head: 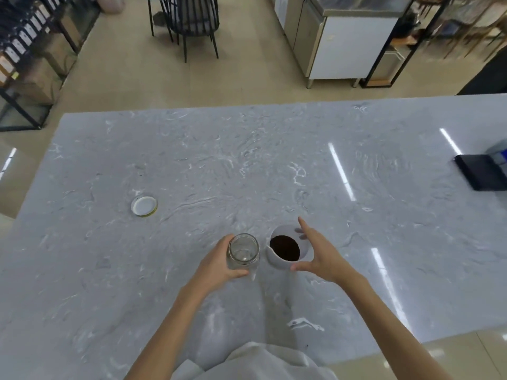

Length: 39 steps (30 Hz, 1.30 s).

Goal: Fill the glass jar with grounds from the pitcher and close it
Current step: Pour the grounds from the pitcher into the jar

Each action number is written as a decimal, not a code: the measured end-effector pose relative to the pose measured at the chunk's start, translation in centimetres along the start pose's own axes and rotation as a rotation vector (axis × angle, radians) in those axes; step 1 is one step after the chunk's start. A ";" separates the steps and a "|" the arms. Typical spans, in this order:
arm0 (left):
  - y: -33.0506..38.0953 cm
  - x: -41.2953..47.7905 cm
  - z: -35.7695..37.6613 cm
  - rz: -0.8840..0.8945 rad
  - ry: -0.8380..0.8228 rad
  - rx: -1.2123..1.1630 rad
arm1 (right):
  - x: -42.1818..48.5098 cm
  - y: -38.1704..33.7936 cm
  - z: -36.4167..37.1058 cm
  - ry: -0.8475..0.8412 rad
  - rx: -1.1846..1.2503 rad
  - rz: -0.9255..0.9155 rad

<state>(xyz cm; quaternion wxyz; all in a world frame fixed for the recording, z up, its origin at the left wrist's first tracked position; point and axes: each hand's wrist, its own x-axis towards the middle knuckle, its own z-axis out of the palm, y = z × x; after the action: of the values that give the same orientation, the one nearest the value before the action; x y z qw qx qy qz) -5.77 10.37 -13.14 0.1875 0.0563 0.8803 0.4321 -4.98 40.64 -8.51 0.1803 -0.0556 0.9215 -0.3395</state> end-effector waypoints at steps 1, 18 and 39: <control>0.1 0.0 0.1 -0.003 0.000 -0.005 | 0.1 0.2 0.4 0.004 0.025 -0.006; 0.7 0.1 -0.2 -0.001 -0.010 -0.019 | 2.3 -1.2 1.3 -0.056 -0.011 0.000; -0.6 1.0 -0.3 0.081 -0.016 -0.006 | 1.9 0.2 4.0 0.061 0.475 -0.038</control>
<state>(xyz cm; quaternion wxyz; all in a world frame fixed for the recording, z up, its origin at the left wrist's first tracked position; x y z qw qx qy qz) -6.72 10.07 -13.70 0.1771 0.0951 0.8745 0.4414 -5.26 37.98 -12.05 0.1542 -0.0188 0.8196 -0.5514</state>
